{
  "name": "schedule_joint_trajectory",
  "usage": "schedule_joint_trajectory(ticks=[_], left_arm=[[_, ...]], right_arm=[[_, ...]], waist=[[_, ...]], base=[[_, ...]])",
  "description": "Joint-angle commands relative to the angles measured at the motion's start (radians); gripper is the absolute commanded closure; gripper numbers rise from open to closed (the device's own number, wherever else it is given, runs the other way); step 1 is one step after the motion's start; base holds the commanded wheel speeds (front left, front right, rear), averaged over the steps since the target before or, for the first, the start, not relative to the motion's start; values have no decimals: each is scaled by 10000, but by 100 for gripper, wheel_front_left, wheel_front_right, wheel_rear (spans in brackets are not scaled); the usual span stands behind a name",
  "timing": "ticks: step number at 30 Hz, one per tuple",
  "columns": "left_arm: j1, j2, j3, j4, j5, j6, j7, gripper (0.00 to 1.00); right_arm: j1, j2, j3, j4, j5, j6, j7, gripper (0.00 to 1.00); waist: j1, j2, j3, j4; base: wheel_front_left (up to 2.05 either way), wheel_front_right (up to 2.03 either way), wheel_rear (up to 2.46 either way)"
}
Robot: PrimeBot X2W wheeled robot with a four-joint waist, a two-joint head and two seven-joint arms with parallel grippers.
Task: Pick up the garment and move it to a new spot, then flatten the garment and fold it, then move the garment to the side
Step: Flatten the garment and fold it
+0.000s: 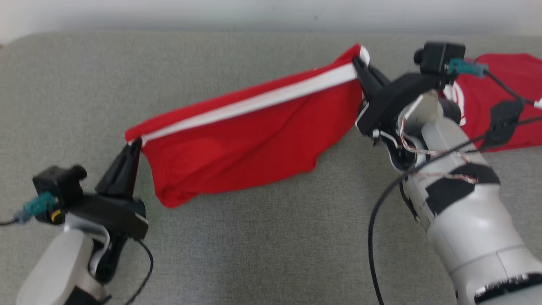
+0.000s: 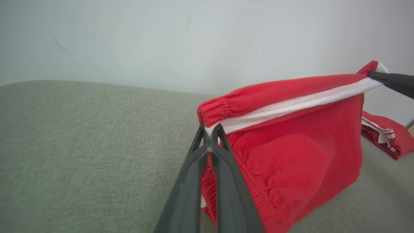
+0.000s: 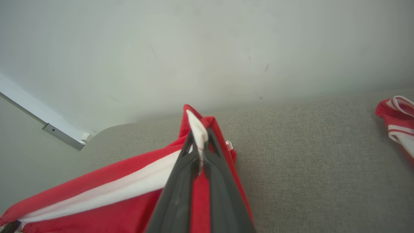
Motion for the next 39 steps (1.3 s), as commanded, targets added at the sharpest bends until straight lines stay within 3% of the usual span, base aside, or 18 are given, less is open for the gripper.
schedule_joint_trajectory(ticks=[1,11,22,23,24,25,26,32,39], left_arm=[[-425,44,-25,298,-162,-74,-1,100],[-2220,125,-676,1607,-413,-210,-204,100],[-3031,276,-1556,2265,-1007,-221,-370,100],[-3063,297,-1605,2321,-1022,-221,-371,100],[-3054,302,-1650,2361,-1037,-221,-378,65],[-3045,323,-1650,2361,-1007,-222,-383,11],[-3010,355,-1585,2347,-959,-220,-386,0],[-2386,350,-1052,1941,-499,-218,-387,0],[-966,105,220,662,586,131,-383,0]], right_arm=[[-566,79,49,476,-101,-11,-149,100],[-2885,491,428,3133,-429,-11,-744,100],[-3887,710,930,4662,-362,-11,-1593,100],[-3900,717,979,4761,-347,-11,-1658,95],[-3916,725,1025,4830,-327,-11,-1711,40],[-3919,730,1066,4897,-278,-11,-1781,0],[-3899,735,1109,4952,-246,-11,-1815,0],[-3545,754,1365,5039,-32,-11,-2022,0],[-2713,427,2007,4651,287,-11,-2307,0]], waist=[[-2,-1,840,243],[-2,-1,2005,258],[-2,-1,2417,321],[-2,-1,2417,320],[-2,-1,2400,321],[-2,-1,2362,323],[-2,-1,2322,318],[-2,-1,1939,279],[-2,-1,1247,276]], base=[[0,0,0],[0,0,0],[0,0,0],[0,0,0],[0,0,0],[0,0,0],[0,0,0],[0,0,0],[0,0,0]])
